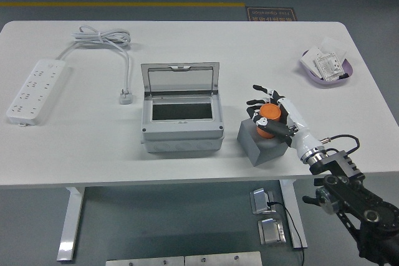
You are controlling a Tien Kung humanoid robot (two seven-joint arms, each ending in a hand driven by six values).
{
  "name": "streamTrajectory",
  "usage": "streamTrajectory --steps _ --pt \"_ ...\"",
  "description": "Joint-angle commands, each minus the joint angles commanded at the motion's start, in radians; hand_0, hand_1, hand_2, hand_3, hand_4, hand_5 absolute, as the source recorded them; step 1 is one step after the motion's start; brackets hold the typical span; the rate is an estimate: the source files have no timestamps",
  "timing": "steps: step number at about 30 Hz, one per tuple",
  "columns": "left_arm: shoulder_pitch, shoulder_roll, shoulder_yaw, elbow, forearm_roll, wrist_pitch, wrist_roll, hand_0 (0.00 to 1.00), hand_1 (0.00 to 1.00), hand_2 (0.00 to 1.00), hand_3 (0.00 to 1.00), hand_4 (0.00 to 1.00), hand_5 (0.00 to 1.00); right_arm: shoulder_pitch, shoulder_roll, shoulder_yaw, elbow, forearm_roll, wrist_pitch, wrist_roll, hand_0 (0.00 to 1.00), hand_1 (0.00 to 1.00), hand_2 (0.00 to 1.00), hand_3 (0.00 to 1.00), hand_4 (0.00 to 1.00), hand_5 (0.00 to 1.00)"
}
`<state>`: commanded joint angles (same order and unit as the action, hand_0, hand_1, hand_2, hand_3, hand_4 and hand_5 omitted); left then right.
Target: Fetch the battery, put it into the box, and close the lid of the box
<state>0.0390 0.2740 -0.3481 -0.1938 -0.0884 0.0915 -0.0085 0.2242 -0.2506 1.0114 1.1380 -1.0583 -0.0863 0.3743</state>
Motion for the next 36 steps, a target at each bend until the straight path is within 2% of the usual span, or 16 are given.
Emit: streamTrajectory --steps 4,5,10,11,16,17,24,30,36 --pt "0.000 0.001 -0.001 0.000 -0.001 0.000 0.000 0.639 0.709 0.657 0.684 0.689 0.184 0.003 -0.001 -0.002 0.003 -0.003 -0.010 -0.007 0.294 0.472 0.578 0.774 0.169 0.002" --pt "-0.001 0.001 0.000 0.000 -0.002 0.001 0.000 0.639 0.709 0.656 0.682 0.687 0.183 0.004 -0.001 -0.002 0.004 -0.004 -0.013 -0.009 0.198 0.383 0.528 0.674 0.002 0.002" --pt "-0.001 0.003 0.007 0.000 -0.009 0.001 0.000 0.639 0.709 0.656 0.682 0.687 0.183 0.012 -0.004 -0.003 0.007 -0.005 -0.021 -0.013 0.198 0.383 0.528 0.674 0.002 0.002" --pt "-0.001 0.004 0.009 0.000 -0.010 0.000 0.000 0.639 0.709 0.657 0.681 0.687 0.180 0.013 -0.004 -0.003 0.007 -0.003 -0.022 -0.013 0.155 0.301 0.485 0.597 0.002 0.002" --pt "-0.002 0.005 0.016 0.000 -0.019 0.001 -0.001 0.639 0.709 0.657 0.681 0.687 0.180 0.024 -0.012 -0.002 0.019 -0.003 -0.034 -0.013 0.155 0.301 0.485 0.597 0.002 0.002" --pt "-0.002 0.005 0.017 0.000 -0.021 0.001 -0.001 0.639 0.710 0.658 0.679 0.687 0.177 0.027 -0.014 -0.003 0.022 -0.003 -0.037 -0.013 0.147 0.287 0.468 0.535 0.002 0.002" --pt "-0.003 0.006 0.029 0.000 -0.033 0.001 -0.002 0.639 0.710 0.659 0.680 0.690 0.176 0.064 -0.026 -0.010 0.038 -0.015 -0.054 -0.010 0.155 0.295 0.472 0.535 0.002 0.002" --pt "-0.001 0.007 0.039 0.001 -0.044 0.001 -0.002 0.640 0.711 0.660 0.679 0.692 0.176 0.135 -0.042 -0.042 0.065 -0.147 -0.088 -0.050 0.156 0.294 0.470 0.527 0.002 0.002" --pt "0.000 0.009 0.060 0.002 -0.066 0.001 -0.002 0.640 0.711 0.661 0.680 0.694 0.177 0.234 -0.040 -0.108 0.076 -0.312 -0.092 -0.116 0.155 0.293 0.468 0.523 0.002 0.002"
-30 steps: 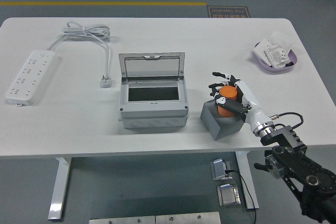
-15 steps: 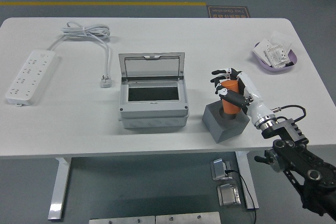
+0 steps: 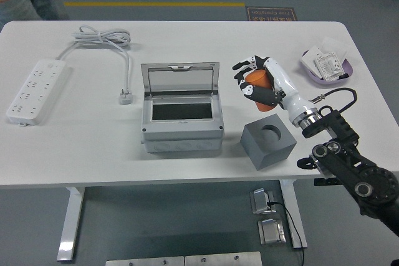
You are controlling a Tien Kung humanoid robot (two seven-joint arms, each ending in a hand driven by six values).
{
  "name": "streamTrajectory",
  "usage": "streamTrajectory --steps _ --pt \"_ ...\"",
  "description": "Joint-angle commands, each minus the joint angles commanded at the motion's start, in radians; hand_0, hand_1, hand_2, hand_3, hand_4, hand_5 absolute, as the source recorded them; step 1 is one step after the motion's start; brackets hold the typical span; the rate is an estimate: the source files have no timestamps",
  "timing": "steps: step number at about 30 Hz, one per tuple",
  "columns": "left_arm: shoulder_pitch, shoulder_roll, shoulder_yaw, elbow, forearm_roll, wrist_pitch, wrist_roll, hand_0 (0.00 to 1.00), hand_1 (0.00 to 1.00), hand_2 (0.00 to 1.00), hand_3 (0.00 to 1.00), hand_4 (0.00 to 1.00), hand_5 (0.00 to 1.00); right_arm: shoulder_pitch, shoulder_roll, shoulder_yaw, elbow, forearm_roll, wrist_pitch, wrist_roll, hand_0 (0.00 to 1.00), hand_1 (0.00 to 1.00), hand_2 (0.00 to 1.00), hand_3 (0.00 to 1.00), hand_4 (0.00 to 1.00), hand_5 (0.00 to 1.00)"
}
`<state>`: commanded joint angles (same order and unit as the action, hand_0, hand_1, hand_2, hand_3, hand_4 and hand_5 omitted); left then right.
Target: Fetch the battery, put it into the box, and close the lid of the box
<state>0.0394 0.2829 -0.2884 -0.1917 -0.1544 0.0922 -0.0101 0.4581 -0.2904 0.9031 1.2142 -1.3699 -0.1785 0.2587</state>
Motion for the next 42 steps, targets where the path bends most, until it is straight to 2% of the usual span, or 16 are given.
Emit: streamTrajectory --steps 8,16,27,31,35,42 --pt "-0.004 0.007 0.025 0.000 -0.024 0.000 0.000 0.640 0.712 0.662 0.680 0.696 0.180 0.132 0.039 -0.137 -0.034 -0.185 0.012 -0.051 0.143 0.281 0.460 0.506 0.002 0.002" --pt "-0.010 0.016 0.053 0.000 -0.047 0.000 -0.001 0.641 0.711 0.663 0.680 0.698 0.186 0.239 0.098 -0.293 -0.088 -0.238 0.010 -0.067 0.136 0.275 0.454 0.494 0.002 0.002" --pt "-0.025 0.026 0.079 -0.002 -0.060 0.000 0.000 0.642 0.712 0.664 0.680 0.699 0.190 0.370 0.147 -0.470 -0.215 -0.210 0.001 -0.054 0.134 0.274 0.452 0.490 0.002 0.002" --pt "-0.032 0.029 0.081 -0.002 -0.058 0.000 -0.001 0.641 0.711 0.664 0.680 0.700 0.192 0.392 0.159 -0.498 -0.269 -0.175 -0.005 -0.043 0.133 0.271 0.451 0.487 0.002 0.002" --pt "-0.037 0.028 0.079 -0.003 -0.054 0.000 0.000 0.642 0.711 0.664 0.680 0.699 0.193 0.396 0.165 -0.503 -0.313 -0.139 0.013 -0.031 0.133 0.270 0.449 0.485 0.002 0.002" --pt "-0.039 0.026 0.072 -0.003 -0.043 0.000 0.001 0.642 0.711 0.663 0.681 0.699 0.194 0.390 0.167 -0.496 -0.348 -0.085 0.019 -0.003 0.138 0.271 0.450 0.490 0.002 0.002"
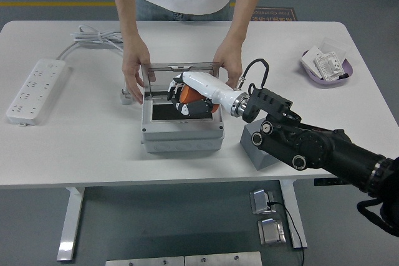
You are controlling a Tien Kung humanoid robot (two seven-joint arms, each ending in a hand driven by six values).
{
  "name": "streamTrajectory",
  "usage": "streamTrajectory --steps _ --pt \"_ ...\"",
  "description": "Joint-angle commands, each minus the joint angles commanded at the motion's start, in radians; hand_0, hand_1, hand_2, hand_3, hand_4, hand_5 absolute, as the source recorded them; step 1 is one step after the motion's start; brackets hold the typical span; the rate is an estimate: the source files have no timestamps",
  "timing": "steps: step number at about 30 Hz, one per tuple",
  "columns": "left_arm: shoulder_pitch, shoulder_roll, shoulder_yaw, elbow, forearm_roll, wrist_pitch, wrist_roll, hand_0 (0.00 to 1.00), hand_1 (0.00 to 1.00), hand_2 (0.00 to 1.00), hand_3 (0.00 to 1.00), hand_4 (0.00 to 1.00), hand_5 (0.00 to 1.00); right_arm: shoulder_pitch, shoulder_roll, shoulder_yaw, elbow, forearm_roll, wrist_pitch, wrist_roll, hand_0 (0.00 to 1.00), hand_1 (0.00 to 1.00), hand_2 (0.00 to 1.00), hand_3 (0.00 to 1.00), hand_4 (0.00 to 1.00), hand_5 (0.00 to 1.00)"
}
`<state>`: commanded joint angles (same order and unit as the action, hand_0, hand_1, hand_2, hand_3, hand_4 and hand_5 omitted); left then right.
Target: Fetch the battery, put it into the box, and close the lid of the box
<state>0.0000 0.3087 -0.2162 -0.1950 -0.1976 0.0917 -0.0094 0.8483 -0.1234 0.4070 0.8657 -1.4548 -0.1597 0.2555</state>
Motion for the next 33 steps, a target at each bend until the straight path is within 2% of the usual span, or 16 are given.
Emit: streamTrajectory --steps 4,5,9,10,16,17,25,28,33 --pt "-0.004 0.000 -0.008 -0.001 0.007 0.000 0.000 0.642 0.711 0.663 0.681 0.699 0.194 -0.007 0.005 -0.004 -0.005 0.021 -0.006 0.006 0.138 0.271 0.450 0.490 0.002 0.002" --pt "-0.005 0.000 -0.011 -0.001 0.011 0.000 0.000 0.642 0.712 0.663 0.681 0.699 0.194 -0.009 0.007 -0.006 -0.006 0.027 -0.008 0.007 0.252 0.370 0.522 0.597 0.036 0.002" --pt "-0.008 0.000 -0.013 -0.001 0.013 0.001 0.000 0.642 0.712 0.663 0.681 0.699 0.194 -0.013 0.011 -0.013 -0.008 0.041 -0.016 0.005 0.252 0.370 0.522 0.597 0.036 0.002" --pt "-0.008 -0.001 -0.012 -0.002 0.013 0.001 0.000 0.641 0.711 0.663 0.680 0.698 0.195 -0.013 0.012 -0.015 -0.008 0.044 -0.018 0.004 0.402 0.541 0.619 0.760 0.615 0.281" --pt "-0.009 -0.002 -0.006 -0.001 0.009 0.001 0.000 0.641 0.711 0.663 0.680 0.698 0.195 -0.015 0.016 -0.019 -0.008 0.048 -0.021 0.002 0.402 0.541 0.619 0.760 0.615 0.281" --pt "-0.009 -0.002 -0.006 -0.001 0.008 0.001 0.000 0.641 0.711 0.662 0.680 0.699 0.196 -0.016 0.016 -0.018 -0.008 0.048 -0.021 0.002 0.494 0.579 0.637 0.790 0.694 0.370" --pt "-0.007 -0.004 -0.001 -0.001 0.001 0.002 -0.001 0.641 0.711 0.663 0.680 0.698 0.196 -0.024 0.004 0.008 0.014 0.061 -0.019 0.002 0.522 0.587 0.639 0.785 0.725 0.404" --pt "-0.004 -0.006 -0.004 -0.001 0.001 0.003 -0.001 0.641 0.712 0.663 0.679 0.697 0.193 -0.040 -0.025 0.041 0.064 0.095 0.001 -0.010 0.530 0.586 0.631 0.777 0.728 0.408" --pt "0.007 -0.010 -0.004 0.001 -0.008 0.003 -0.002 0.641 0.712 0.663 0.679 0.697 0.193 -0.084 -0.122 0.127 0.200 0.194 0.076 -0.081 0.530 0.586 0.631 0.777 0.728 0.408"
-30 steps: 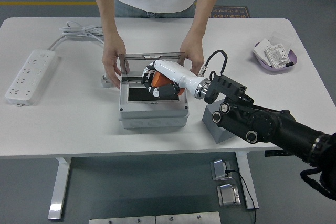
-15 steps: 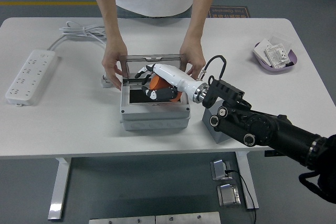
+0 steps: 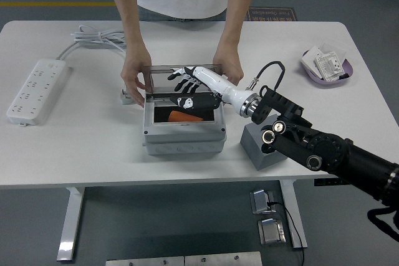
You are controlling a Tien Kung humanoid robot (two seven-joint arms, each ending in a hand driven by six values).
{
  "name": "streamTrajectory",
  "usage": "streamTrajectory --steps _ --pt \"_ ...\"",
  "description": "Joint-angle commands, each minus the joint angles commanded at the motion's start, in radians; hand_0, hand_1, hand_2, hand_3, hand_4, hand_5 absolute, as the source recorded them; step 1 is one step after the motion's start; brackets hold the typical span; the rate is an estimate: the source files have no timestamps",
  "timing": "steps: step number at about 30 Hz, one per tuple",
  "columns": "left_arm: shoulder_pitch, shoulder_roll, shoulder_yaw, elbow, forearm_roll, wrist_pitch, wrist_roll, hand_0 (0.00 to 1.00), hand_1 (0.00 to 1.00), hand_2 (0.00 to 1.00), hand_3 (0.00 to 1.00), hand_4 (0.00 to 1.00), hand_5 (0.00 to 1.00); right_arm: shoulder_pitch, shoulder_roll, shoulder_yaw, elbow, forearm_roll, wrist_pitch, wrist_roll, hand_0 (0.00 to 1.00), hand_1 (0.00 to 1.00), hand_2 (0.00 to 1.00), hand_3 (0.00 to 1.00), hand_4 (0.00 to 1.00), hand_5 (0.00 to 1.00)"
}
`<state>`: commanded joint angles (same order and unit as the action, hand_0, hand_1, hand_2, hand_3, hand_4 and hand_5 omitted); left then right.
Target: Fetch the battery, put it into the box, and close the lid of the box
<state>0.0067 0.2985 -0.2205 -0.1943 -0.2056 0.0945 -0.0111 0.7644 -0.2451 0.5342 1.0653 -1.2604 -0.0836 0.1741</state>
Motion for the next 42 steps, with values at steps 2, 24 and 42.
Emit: streamTrajectory --steps 2,24,42 --pt "0.003 -0.002 0.005 0.001 -0.007 0.000 0.000 0.641 0.712 0.662 0.678 0.694 0.191 -0.010 -0.039 0.032 0.059 0.041 0.030 -0.029 0.531 0.568 0.618 0.765 0.727 0.409" --pt "-0.028 0.024 0.075 -0.002 -0.053 -0.001 0.000 0.640 0.711 0.661 0.678 0.691 0.186 0.282 -0.008 -0.091 -0.104 0.284 0.077 0.025 0.459 0.530 0.601 0.735 0.731 0.427" --pt "-0.040 0.026 0.092 0.000 -0.061 -0.001 0.000 0.640 0.711 0.661 0.678 0.691 0.185 0.276 0.094 -0.229 -0.302 0.323 0.035 0.080 0.558 0.562 0.619 0.735 0.721 0.430"
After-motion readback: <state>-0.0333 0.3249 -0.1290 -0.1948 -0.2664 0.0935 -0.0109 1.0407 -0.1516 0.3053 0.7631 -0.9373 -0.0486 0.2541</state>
